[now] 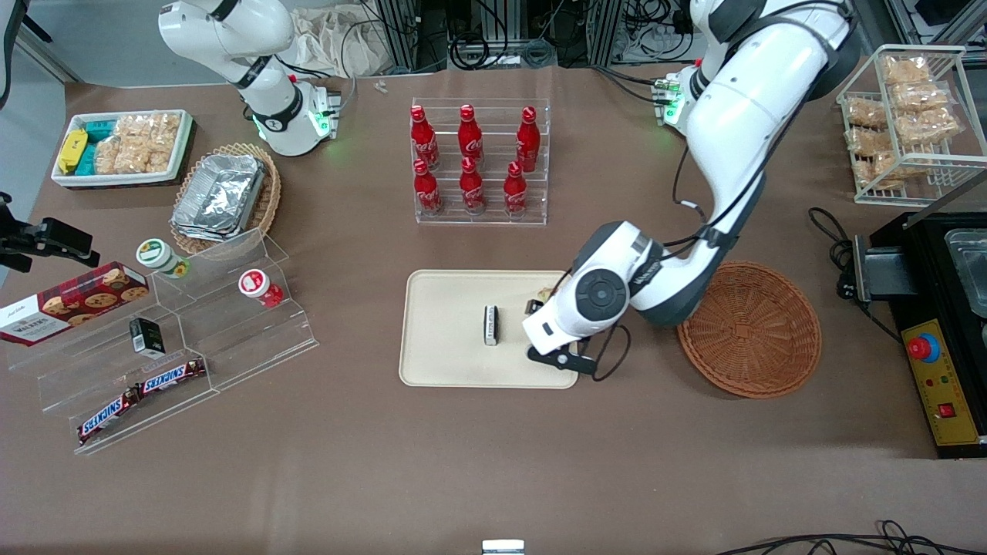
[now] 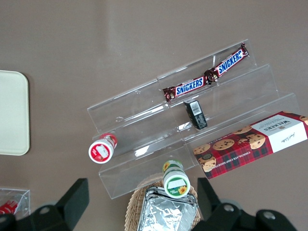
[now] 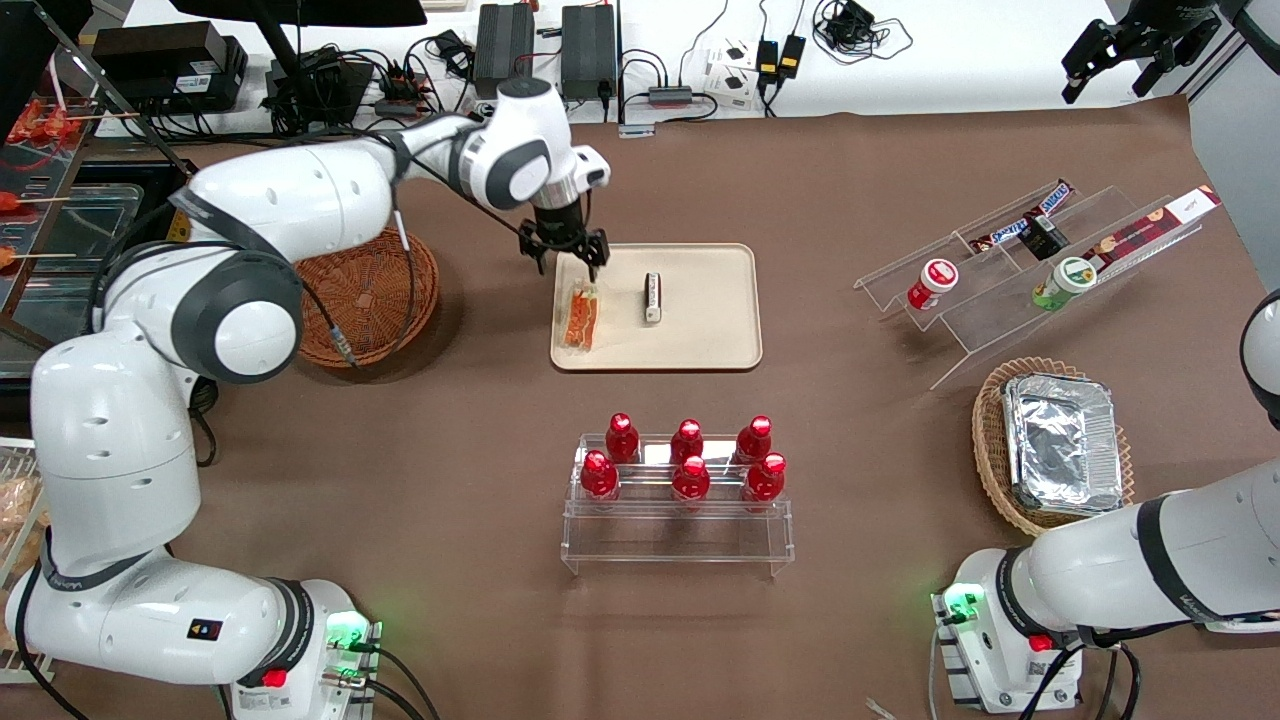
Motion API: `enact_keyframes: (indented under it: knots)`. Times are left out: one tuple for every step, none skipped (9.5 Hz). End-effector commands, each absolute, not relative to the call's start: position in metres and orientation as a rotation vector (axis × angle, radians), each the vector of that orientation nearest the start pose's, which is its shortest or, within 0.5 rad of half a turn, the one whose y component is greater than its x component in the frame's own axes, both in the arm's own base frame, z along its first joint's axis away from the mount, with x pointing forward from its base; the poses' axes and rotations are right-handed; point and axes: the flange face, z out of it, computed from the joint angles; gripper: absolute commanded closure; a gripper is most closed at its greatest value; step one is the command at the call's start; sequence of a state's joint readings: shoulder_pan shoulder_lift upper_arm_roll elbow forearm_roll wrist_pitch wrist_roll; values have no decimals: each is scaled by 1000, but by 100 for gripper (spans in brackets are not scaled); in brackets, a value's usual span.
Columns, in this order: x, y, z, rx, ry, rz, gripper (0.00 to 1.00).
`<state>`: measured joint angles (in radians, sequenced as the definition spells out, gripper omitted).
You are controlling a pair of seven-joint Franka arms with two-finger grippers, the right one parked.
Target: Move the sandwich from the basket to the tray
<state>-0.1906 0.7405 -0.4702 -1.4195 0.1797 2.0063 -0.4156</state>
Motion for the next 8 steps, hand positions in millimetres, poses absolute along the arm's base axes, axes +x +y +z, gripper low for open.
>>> enact_keyframes:
  knots:
    - [609, -324, 384, -3124, 448, 193, 1]
    - [611, -290, 428, -3095, 490, 174, 1]
    - [612, -261, 463, -3081, 485, 137, 1]
    - [612, -236, 493, -3076, 452, 87, 1]
    - [611, -214, 518, -3071, 423, 45, 1]
    - [607, -195, 541, -3058, 432, 18, 1]
    - [606, -169, 559, -3044, 443, 10, 1]
    - [602, -148, 578, -3032, 439, -21, 1]
